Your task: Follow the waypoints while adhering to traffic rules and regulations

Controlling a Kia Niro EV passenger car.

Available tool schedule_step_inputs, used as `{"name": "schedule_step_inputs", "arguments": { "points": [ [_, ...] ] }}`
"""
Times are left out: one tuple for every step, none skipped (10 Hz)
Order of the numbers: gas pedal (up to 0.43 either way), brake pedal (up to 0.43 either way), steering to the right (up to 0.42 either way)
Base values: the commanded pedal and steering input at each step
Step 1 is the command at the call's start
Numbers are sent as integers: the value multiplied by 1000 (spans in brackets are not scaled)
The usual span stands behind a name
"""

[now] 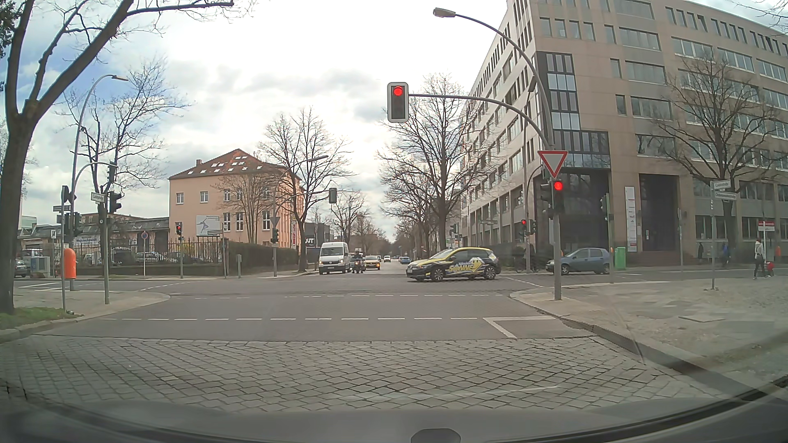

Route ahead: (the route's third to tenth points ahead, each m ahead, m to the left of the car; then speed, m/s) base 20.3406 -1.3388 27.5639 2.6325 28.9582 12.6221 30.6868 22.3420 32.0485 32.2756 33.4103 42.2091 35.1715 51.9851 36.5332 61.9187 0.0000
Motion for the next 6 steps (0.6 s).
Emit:
{"name": "schedule_step_inputs", "arguments": {
  "points": [
    [0, 348, -26],
    [0, 348, -26],
    [0, 348, -26],
    [0, 341, -26],
    [0, 348, -26],
    [0, 348, -26]
  ]
}}
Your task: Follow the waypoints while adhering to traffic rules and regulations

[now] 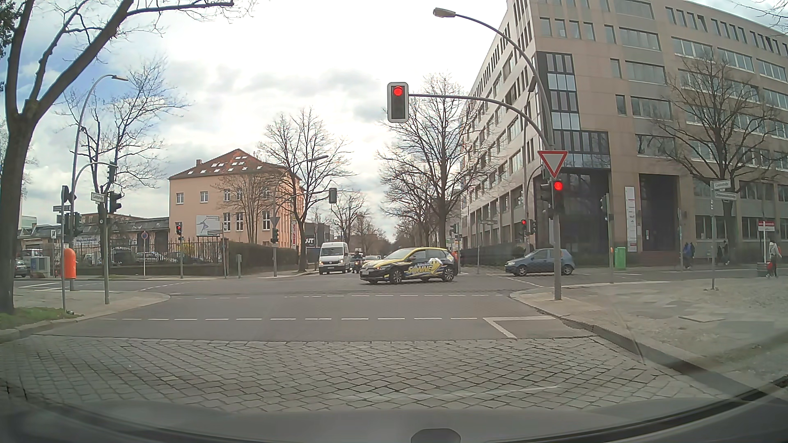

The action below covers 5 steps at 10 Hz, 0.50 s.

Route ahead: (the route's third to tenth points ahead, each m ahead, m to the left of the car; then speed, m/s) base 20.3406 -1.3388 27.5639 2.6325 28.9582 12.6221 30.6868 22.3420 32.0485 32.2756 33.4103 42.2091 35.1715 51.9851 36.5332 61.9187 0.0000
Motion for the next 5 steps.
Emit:
{"name": "schedule_step_inputs", "arguments": {
  "points": [
    [0, 348, -26],
    [0, 341, -26],
    [0, 348, -26],
    [0, 341, -26],
    [0, 348, -26]
  ]
}}
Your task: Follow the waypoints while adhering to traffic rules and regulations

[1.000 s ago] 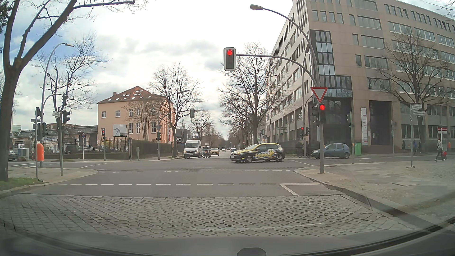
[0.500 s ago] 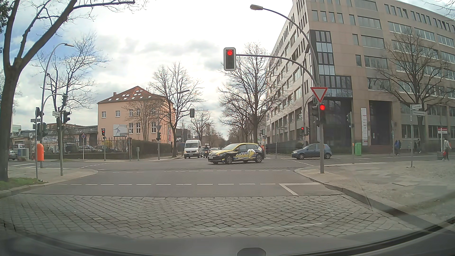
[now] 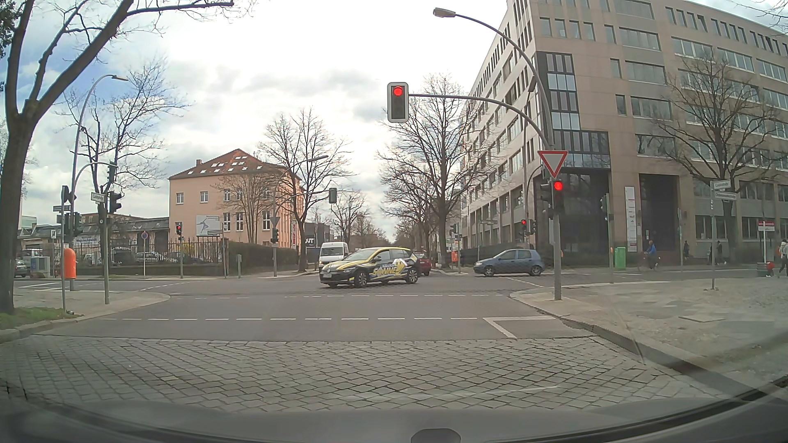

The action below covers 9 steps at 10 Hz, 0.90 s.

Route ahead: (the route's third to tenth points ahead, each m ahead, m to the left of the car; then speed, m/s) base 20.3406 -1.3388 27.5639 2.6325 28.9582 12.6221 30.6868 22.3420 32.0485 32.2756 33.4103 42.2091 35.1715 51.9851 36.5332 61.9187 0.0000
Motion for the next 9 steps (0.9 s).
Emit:
{"name": "schedule_step_inputs", "arguments": {
  "points": [
    [0, 348, -26],
    [0, 348, -26],
    [0, 348, -26],
    [0, 341, -26],
    [0, 348, -26],
    [0, 348, -26],
    [0, 341, -26],
    [0, 348, -26],
    [0, 341, -26]
  ]
}}
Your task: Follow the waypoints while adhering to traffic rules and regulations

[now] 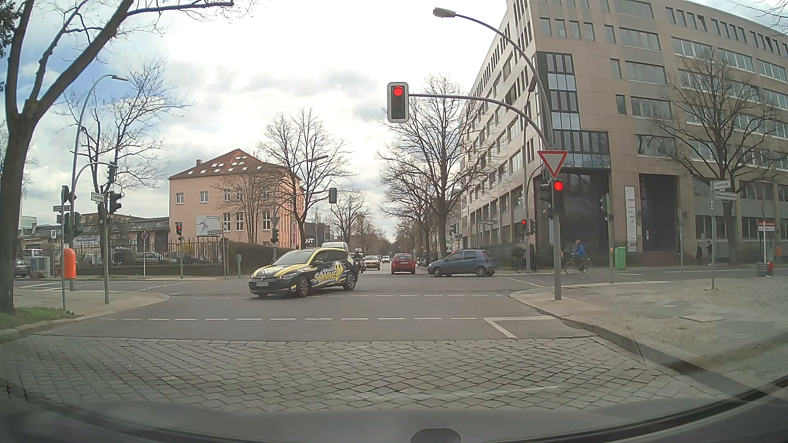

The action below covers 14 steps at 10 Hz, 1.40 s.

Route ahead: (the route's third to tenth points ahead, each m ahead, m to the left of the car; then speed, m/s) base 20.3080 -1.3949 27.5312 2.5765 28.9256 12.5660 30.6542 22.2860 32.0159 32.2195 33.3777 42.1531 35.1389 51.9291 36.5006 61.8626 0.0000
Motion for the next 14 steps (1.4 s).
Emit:
{"name": "schedule_step_inputs", "arguments": {
  "points": [
    [0, 348, -26],
    [0, 348, -26],
    [0, 348, -26],
    [0, 348, -26],
    [0, 348, -26],
    [0, 348, -26],
    [0, 348, -26],
    [0, 348, -26],
    [0, 348, -26],
    [0, 348, -26],
    [0, 348, -26],
    [0, 348, -26],
    [0, 348, -26],
    [0, 348, -26]
  ]
}}
